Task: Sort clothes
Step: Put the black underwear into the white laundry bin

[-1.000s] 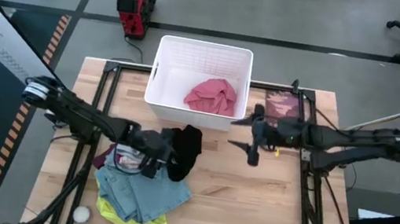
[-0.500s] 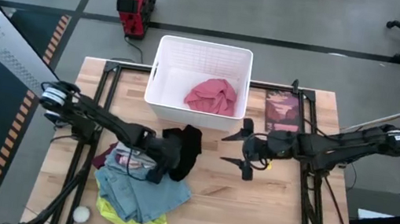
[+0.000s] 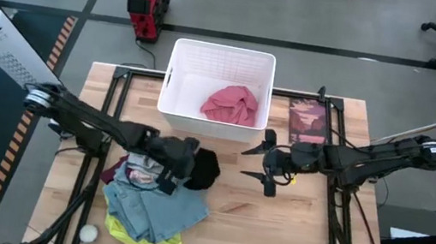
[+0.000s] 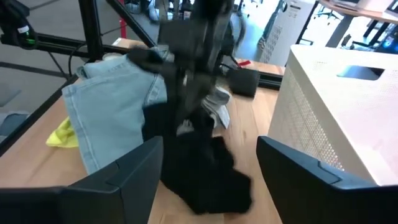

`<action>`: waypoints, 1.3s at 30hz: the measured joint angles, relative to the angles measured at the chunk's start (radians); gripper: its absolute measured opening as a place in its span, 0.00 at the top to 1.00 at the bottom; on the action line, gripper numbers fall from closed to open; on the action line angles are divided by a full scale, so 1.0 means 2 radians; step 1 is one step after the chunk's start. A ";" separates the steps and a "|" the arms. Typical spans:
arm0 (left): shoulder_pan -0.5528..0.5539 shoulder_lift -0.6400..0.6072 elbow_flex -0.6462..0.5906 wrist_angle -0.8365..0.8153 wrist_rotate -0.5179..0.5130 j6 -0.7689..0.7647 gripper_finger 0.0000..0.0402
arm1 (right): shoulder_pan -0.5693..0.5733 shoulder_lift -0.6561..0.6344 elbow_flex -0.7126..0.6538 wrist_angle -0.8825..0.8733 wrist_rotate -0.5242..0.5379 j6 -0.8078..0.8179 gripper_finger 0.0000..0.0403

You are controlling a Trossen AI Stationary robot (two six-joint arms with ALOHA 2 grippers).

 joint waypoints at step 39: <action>0.301 -0.046 0.243 -0.009 -0.143 0.107 1.00 | 0.019 0.023 -0.001 0.014 -0.009 0.013 0.38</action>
